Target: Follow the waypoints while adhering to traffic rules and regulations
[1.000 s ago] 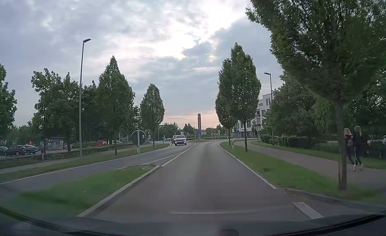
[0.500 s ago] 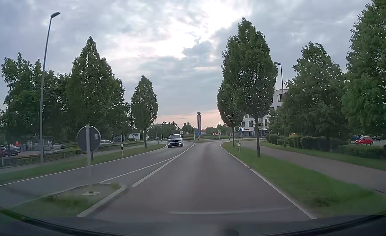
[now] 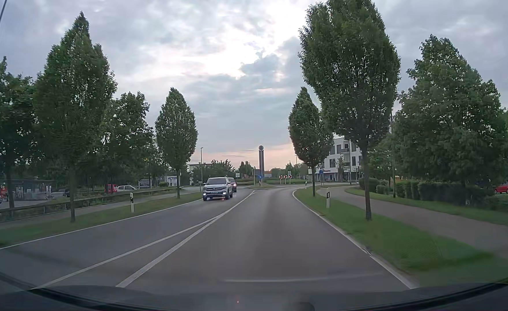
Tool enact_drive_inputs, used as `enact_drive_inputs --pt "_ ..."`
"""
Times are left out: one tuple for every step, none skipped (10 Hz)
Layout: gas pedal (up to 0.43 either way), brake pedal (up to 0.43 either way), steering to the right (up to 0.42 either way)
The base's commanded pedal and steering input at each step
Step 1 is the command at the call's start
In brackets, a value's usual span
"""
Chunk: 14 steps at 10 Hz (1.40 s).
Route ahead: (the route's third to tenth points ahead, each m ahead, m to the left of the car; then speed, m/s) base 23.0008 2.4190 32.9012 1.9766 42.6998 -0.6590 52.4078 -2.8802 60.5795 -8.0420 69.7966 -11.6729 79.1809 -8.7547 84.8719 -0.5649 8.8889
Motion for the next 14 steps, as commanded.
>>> enact_drive_inputs --pt "0.118 0.000 0.000" --pt "0.157 0.000 0.002" --pt "0.157 0.000 0.003" --pt "0.169 0.000 0.003" --pt "0.169 0.000 0.003" --pt "0.169 0.000 0.003" --pt "0.169 0.000 0.003" --pt "0.157 0.000 0.003" --pt "0.157 0.000 0.003" --pt "0.150 0.000 0.003" --pt "0.138 0.000 0.003" --pt "0.138 0.000 0.003" --pt "0.138 0.000 0.003" --pt "0.138 0.000 0.003"
